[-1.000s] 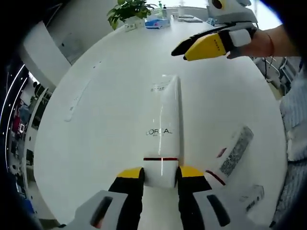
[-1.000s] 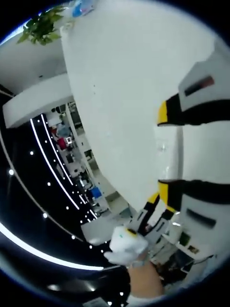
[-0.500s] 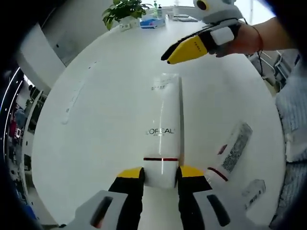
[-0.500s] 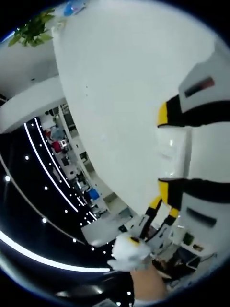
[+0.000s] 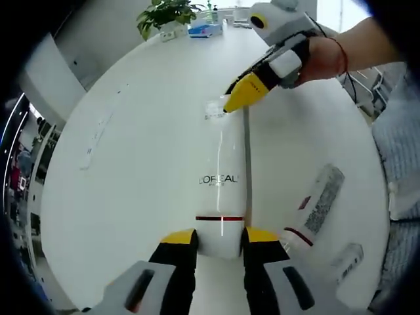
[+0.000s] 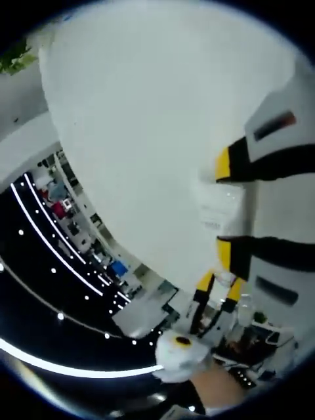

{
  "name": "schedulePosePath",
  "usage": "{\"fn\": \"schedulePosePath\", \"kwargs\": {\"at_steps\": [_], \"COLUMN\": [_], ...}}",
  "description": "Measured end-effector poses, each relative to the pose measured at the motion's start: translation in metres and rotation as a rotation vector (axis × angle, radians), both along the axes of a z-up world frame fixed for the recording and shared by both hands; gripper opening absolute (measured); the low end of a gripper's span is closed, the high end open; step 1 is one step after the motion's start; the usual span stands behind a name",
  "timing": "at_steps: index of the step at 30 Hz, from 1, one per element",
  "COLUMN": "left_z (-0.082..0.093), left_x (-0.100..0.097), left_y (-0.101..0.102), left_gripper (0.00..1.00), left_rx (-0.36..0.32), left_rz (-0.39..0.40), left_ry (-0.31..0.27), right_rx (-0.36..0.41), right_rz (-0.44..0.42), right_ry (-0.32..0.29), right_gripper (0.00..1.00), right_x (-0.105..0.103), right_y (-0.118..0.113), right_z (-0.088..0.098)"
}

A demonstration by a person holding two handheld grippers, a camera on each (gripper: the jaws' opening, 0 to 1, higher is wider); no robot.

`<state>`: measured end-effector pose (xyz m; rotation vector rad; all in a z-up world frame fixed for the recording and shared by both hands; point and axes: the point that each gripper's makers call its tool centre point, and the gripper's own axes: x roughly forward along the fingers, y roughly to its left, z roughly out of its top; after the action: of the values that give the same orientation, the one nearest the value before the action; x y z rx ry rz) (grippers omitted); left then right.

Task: Arrange the skincare products in the storage area until every visible bottle or jar stands upright without overlapping.

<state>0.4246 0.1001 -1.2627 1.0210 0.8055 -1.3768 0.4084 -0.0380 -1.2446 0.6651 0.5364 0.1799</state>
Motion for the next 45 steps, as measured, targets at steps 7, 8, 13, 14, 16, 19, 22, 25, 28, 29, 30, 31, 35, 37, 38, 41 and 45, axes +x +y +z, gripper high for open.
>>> {"fn": "schedulePosePath", "kwargs": {"at_steps": [7, 8, 13, 14, 16, 19, 22, 25, 28, 29, 30, 31, 35, 37, 38, 41, 45], "left_z": [-0.001, -0.001, -0.001, -0.001, -0.001, 0.0, 0.0, -0.001, -0.001, -0.001, -0.001, -0.001, -0.001, -0.001, -0.001, -0.001, -0.001], "left_x": [0.0, 0.0, -0.001, -0.001, -0.001, -0.001, -0.001, -0.001, 0.0, 0.0, 0.0, 0.0, 0.0, 0.0, 0.0, 0.001, 0.001], "left_y": [0.0, 0.0, 0.001, 0.001, 0.001, 0.002, 0.002, 0.002, 0.002, 0.003, 0.003, 0.003, 0.003, 0.003, 0.003, 0.004, 0.005], "left_gripper": [0.25, 0.25, 0.25, 0.25, 0.25, 0.25, 0.25, 0.25, 0.25, 0.25, 0.25, 0.25, 0.25, 0.25, 0.25, 0.25, 0.26], "left_rx": [-0.007, -0.01, -0.024, -0.025, -0.029, -0.027, -0.02, -0.02, -0.03, -0.034, -0.039, -0.043, -0.059, -0.068, -0.07, -0.084, -0.109], "left_rz": [0.015, 0.02, 0.035, 0.038, 0.043, 0.048, 0.052, 0.051, 0.058, 0.061, 0.063, 0.064, 0.072, 0.081, 0.083, 0.096, 0.122], "left_ry": [0.008, 0.011, 0.01, 0.009, 0.008, 0.001, -0.002, -0.001, 0.006, 0.007, 0.01, 0.011, 0.017, 0.021, 0.022, 0.03, 0.047], "right_rx": [0.23, 0.233, 0.246, 0.261, 0.302, 0.348, 0.351, 0.354, 0.36, 0.348, 0.316, 0.3, 0.308, 0.283, 0.275, 0.235, 0.111], "right_rz": [-0.06, -0.053, -0.06, -0.065, -0.073, -0.088, -0.091, -0.096, -0.092, -0.09, -0.081, -0.077, -0.077, -0.069, -0.066, -0.049, 0.004], "right_ry": [0.025, 0.025, 0.026, 0.025, 0.028, 0.032, 0.024, 0.023, 0.028, 0.027, 0.029, 0.026, 0.016, -0.001, -0.005, -0.03, -0.082], "right_gripper": [0.25, 0.23, 0.18, 0.18, 0.17, 0.16, 0.16, 0.16, 0.16, 0.16, 0.16, 0.16, 0.14, 0.13, 0.13, 0.12, 0.11], "right_x": [0.006, 0.005, 0.01, 0.012, 0.015, 0.017, 0.02, 0.023, 0.023, 0.023, 0.021, 0.021, 0.02, 0.022, 0.022, 0.023, 0.025], "right_y": [0.0, 0.0, 0.001, 0.002, 0.004, 0.005, 0.005, 0.006, 0.007, 0.008, 0.008, 0.008, 0.01, 0.012, 0.013, 0.015, 0.027], "right_z": [0.0, 0.0, -0.002, -0.002, -0.002, -0.001, 0.0, 0.0, 0.001, 0.001, 0.001, 0.001, 0.009, 0.017, 0.02, 0.03, 0.056]}}
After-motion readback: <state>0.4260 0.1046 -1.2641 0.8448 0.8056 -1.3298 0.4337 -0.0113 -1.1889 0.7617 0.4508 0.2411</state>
